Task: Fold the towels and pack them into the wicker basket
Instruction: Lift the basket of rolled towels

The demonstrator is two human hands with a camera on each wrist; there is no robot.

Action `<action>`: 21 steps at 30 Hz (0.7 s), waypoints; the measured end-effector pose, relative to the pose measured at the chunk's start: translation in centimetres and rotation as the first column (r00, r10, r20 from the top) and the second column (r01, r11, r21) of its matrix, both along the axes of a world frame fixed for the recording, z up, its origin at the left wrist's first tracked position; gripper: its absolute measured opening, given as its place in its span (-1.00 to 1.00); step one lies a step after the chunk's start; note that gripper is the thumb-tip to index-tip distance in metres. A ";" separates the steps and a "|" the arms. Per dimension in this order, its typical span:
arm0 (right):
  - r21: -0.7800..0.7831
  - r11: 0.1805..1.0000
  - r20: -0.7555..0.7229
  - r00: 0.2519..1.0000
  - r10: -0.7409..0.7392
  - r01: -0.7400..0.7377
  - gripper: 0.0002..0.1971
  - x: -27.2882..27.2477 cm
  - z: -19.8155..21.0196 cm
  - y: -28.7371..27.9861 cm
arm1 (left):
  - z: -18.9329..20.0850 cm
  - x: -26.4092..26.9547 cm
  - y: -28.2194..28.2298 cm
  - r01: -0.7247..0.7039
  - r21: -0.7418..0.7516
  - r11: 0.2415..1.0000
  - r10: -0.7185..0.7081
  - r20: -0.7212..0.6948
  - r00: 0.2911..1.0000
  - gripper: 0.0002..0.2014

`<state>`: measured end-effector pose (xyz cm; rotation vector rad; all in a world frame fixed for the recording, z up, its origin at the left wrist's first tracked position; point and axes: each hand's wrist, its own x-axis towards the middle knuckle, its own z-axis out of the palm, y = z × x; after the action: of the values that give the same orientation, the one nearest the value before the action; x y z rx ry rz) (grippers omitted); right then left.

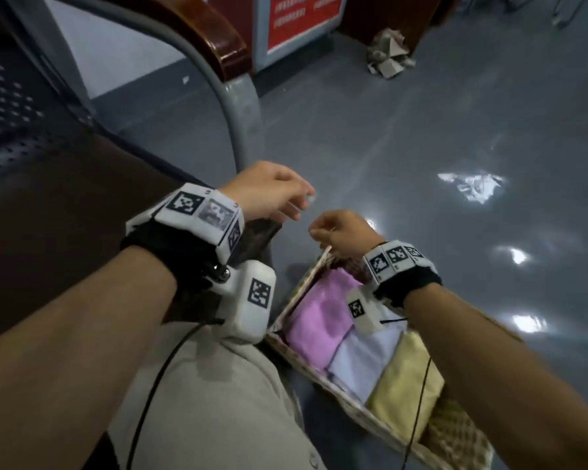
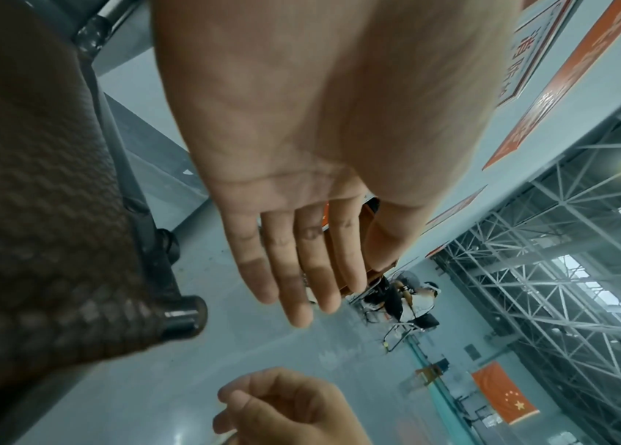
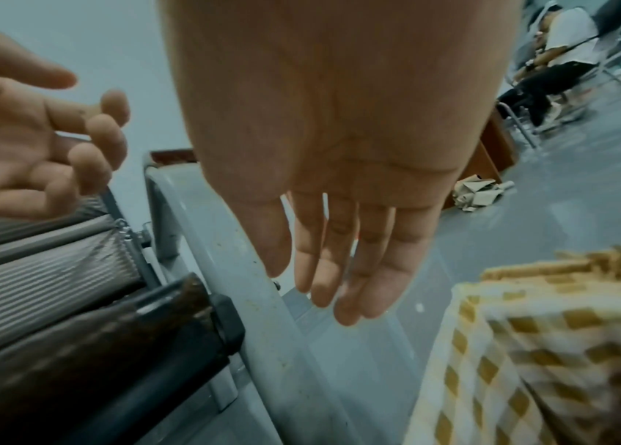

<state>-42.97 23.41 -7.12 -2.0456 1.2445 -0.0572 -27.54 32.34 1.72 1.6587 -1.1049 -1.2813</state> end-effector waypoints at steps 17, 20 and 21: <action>0.147 0.961 -0.368 0.915 -0.167 0.235 -0.83 -15.1 5.1 -1.8 | -3.5 -5.1 -10.6 0.157 0.456 0.876 -0.369 0.424 0.827 -0.87; 0.084 0.923 -0.433 0.848 -0.305 0.375 -0.79 -20.7 3.8 -0.9 | -6.9 -7.6 -12.6 0.208 0.439 0.874 -0.429 0.497 0.754 -0.84; 0.054 0.905 -0.452 0.818 -0.355 0.422 -0.77 -22.5 3.1 -0.4 | -8.3 -8.3 -13.0 0.217 0.429 0.877 -0.437 0.523 0.732 -0.85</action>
<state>-65.46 22.98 -4.06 -1.6870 1.8753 0.3115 -35.89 19.30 -6.53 2.3192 -1.7072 -1.2297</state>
